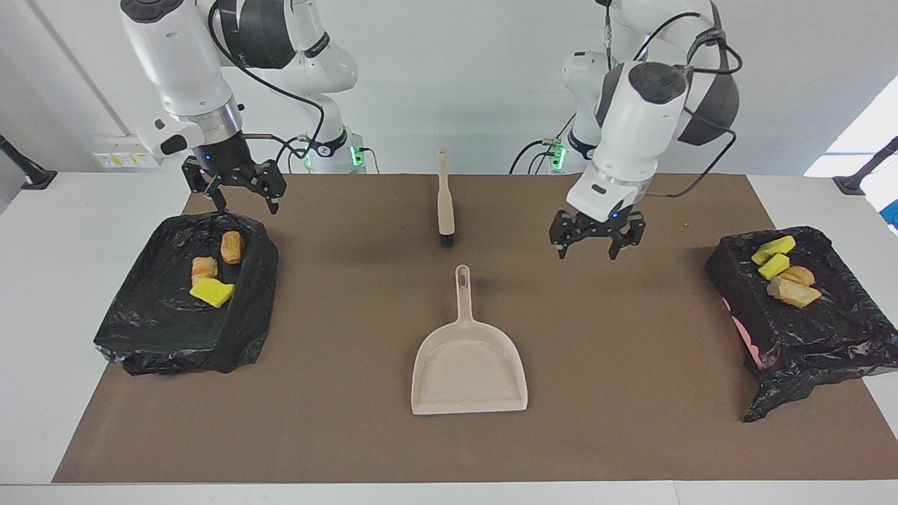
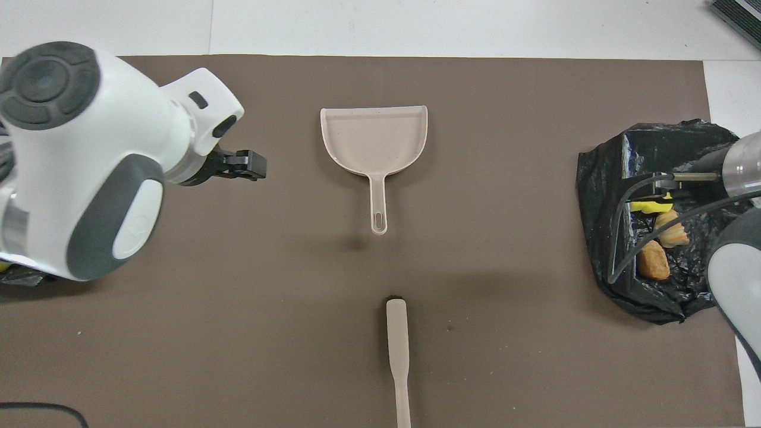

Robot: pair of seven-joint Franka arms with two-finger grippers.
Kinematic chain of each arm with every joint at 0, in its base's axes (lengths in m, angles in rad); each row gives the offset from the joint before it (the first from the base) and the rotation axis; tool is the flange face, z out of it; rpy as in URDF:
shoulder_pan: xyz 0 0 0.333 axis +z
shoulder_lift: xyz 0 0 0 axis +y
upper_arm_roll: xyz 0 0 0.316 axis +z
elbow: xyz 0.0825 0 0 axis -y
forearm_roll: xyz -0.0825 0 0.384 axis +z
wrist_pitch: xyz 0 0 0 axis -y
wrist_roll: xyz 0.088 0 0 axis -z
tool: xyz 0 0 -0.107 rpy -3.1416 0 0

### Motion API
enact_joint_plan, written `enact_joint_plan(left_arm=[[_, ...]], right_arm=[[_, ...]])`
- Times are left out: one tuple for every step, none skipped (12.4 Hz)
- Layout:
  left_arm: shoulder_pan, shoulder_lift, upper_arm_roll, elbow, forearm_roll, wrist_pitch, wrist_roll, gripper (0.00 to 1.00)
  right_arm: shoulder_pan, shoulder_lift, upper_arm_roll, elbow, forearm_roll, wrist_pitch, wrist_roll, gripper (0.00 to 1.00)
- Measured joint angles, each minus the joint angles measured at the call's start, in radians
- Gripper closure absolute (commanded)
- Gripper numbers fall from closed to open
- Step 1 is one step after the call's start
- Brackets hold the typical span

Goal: Sweep and dump trash in bin

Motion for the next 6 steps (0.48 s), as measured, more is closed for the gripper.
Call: enact_joint_plan(left_arm=[[0.023,-0.043,0.0,-0.002,0.0,-0.041,0.028,0.0],[0.044,-0.081,0.001,-0.002,0.0,-0.077,0.039,0.0],[0.072,-0.122,0.003,-0.001,0.0,-0.118,0.051,0.0],[0.101,-0.154,0.005,0.003,0.0,-0.159,0.087,0.0],[0.133,-0.179,0.007,0.017,0.0,-0.207,0.145,0.0],[0.161,-0.194,0.009,0.046,-0.001,-0.253,0.199,0.0]], right_arm=[[0.0,0.0,0.0,0.0,0.0,0.0,0.0,0.0],[0.0,0.0,0.0,0.0,0.0,0.0,0.0,0.0],[0.0,0.0,0.0,0.0,0.0,0.0,0.0,0.0],[0.0,0.0,0.0,0.0,0.0,0.0,0.0,0.0],[0.0,0.0,0.0,0.0,0.0,0.0,0.0,0.0],[0.0,0.0,0.0,0.0,0.0,0.0,0.0,0.0]])
